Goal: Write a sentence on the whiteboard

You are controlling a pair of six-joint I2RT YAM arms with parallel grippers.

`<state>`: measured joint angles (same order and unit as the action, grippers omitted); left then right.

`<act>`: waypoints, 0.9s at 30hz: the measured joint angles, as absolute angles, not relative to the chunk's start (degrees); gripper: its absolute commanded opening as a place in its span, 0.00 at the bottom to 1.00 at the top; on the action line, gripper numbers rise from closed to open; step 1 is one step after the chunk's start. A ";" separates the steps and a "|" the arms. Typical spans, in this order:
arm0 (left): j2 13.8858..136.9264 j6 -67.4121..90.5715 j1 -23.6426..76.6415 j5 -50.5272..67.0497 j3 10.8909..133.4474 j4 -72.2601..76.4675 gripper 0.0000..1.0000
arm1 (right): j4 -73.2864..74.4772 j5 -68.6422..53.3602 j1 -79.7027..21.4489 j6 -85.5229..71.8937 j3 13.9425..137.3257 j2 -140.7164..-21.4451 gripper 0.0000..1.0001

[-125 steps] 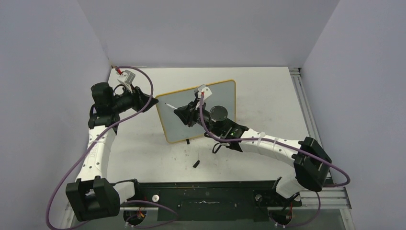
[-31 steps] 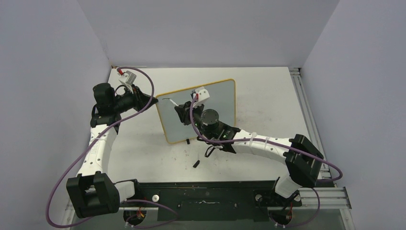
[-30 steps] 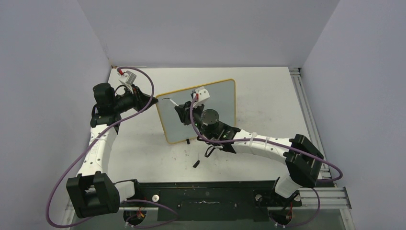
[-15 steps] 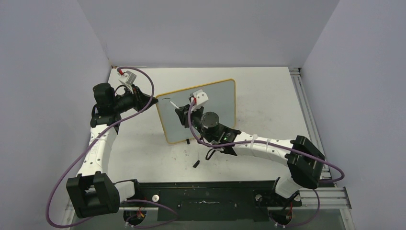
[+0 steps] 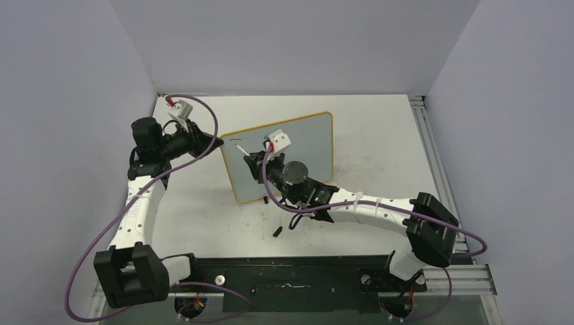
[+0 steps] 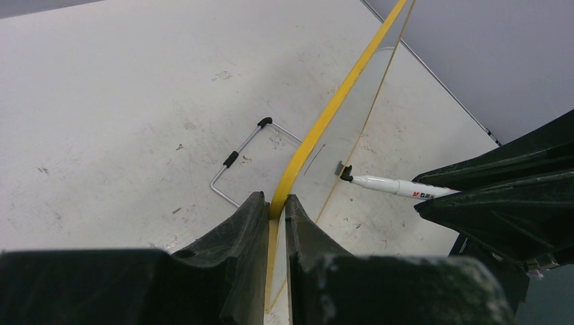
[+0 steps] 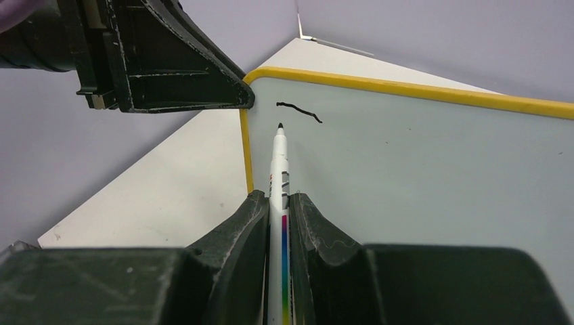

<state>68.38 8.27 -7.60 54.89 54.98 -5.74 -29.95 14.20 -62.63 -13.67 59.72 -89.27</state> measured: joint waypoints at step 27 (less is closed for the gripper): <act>68.38 8.27 -7.62 54.89 54.98 -5.74 0.00 | -30.20 15.66 -62.13 -13.45 62.06 -92.90 0.05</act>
